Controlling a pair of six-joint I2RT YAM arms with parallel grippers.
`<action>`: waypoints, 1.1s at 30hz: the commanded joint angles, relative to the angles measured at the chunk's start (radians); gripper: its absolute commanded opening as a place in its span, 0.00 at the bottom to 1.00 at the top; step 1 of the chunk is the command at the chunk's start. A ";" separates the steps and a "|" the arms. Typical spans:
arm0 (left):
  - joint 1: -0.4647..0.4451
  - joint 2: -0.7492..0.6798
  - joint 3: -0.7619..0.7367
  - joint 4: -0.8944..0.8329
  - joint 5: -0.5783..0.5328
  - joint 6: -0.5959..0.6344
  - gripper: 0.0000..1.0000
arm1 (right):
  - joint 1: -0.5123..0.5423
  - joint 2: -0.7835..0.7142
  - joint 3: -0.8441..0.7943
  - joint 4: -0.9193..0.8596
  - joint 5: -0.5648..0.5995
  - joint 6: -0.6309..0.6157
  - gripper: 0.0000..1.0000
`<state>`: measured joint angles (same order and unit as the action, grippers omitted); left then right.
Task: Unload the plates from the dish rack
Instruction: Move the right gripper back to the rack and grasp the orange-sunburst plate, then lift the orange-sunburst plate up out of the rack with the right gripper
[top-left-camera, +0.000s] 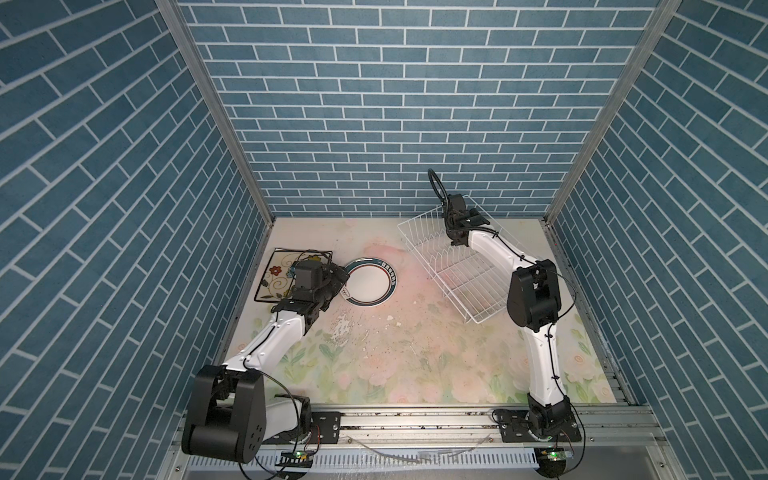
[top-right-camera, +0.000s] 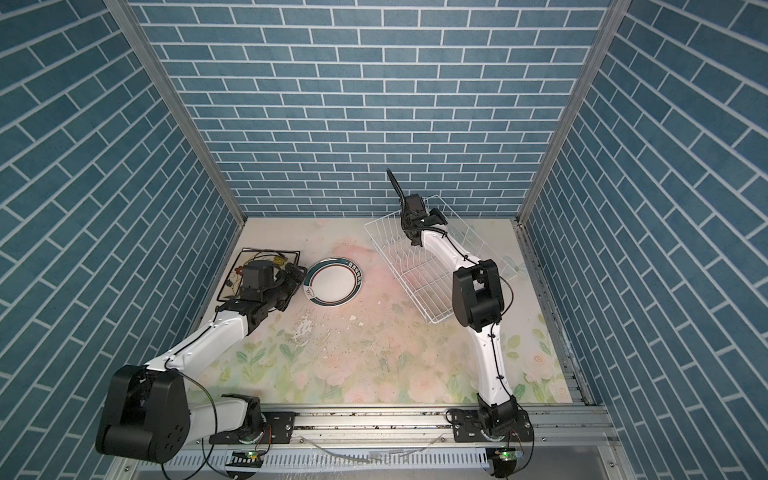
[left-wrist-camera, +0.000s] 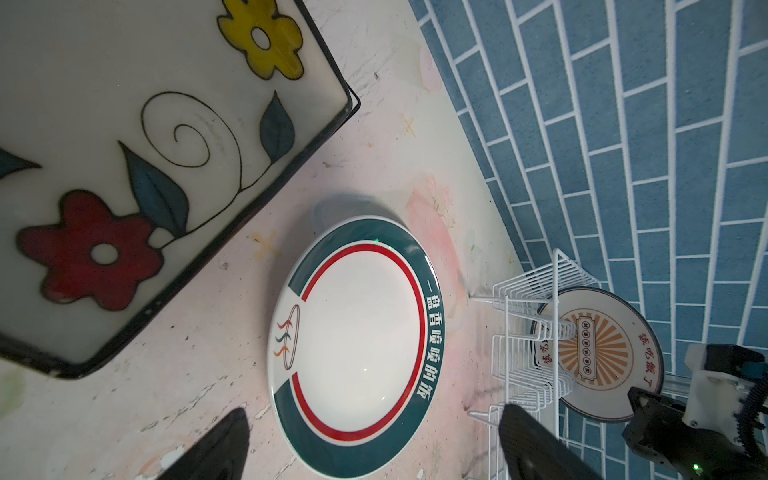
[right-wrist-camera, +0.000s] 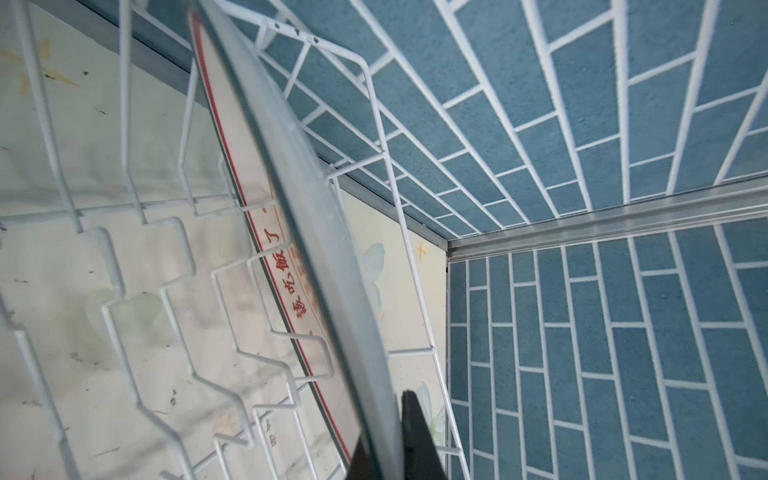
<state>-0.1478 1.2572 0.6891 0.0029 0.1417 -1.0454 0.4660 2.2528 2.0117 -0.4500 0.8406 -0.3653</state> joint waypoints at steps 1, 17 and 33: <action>0.005 -0.024 0.003 -0.024 -0.016 0.017 0.96 | -0.006 -0.026 -0.034 0.047 0.032 -0.065 0.03; 0.005 -0.033 -0.010 -0.009 -0.013 0.015 0.96 | 0.024 -0.091 -0.021 0.061 0.128 -0.091 0.00; 0.005 -0.040 -0.022 0.017 0.000 0.031 0.96 | 0.078 -0.212 0.018 0.124 0.231 -0.174 0.00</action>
<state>-0.1478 1.2232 0.6781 -0.0006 0.1364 -1.0344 0.5316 2.1277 1.9972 -0.4053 0.9989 -0.4915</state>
